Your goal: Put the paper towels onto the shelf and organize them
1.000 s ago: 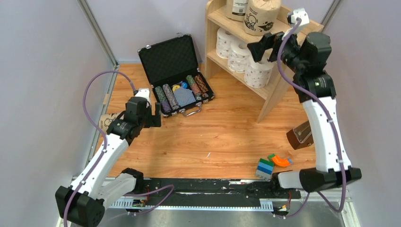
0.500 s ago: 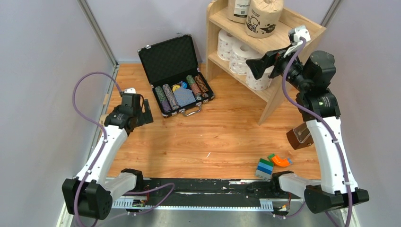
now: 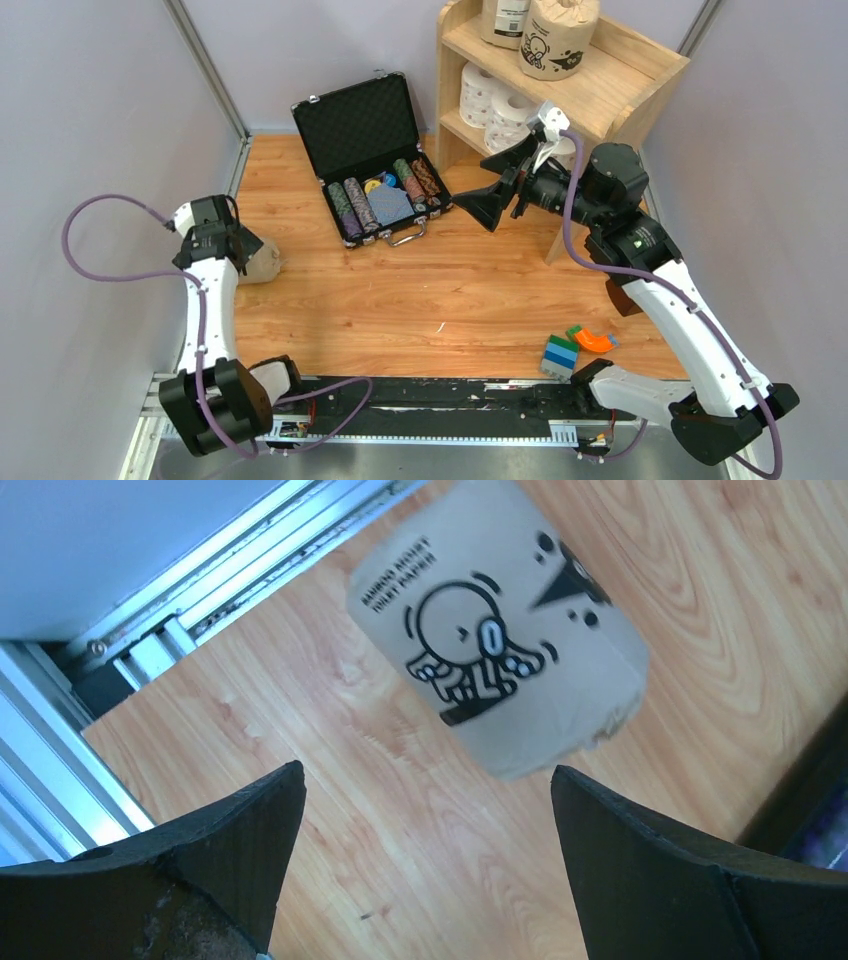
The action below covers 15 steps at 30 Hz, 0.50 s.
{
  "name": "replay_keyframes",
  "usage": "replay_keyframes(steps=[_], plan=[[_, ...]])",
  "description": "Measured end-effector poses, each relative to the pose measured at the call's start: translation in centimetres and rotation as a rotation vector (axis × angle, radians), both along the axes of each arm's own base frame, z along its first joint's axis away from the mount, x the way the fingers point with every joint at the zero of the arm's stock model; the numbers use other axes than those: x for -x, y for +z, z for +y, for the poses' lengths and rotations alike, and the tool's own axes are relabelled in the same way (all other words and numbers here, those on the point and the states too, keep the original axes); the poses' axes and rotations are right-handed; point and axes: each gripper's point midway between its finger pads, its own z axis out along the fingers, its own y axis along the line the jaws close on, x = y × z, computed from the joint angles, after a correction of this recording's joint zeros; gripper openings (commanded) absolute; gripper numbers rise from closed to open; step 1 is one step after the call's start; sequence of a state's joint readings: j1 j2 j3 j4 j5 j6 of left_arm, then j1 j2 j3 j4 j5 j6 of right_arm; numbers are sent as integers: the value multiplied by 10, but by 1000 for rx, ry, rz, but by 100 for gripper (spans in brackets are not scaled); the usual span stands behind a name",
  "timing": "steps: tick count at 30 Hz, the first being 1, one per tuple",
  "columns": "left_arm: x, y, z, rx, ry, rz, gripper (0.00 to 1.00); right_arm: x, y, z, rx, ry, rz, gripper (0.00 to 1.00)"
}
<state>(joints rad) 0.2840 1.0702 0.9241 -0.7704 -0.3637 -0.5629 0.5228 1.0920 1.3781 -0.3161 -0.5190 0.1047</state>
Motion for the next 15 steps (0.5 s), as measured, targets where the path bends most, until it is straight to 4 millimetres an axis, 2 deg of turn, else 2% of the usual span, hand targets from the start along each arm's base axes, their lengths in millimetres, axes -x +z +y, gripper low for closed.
replay_keyframes(steps=[2, 5, 12, 15], plan=[[3, -2, 14, 22, 105, -6, 100, 3, -4, 4, 6, 11, 5, 100], [0, -4, 24, 48, 221, -18, 100, 4, -5, 6, 7, 12, 5, 100], [-3, -5, 33, 88, 459, -116, 100, 3, -5, 6, 10, 2, -1, 100], [-5, -11, 35, 116, 541, -139, 100, 2, -5, 6, 17, -7, -11, 100]])
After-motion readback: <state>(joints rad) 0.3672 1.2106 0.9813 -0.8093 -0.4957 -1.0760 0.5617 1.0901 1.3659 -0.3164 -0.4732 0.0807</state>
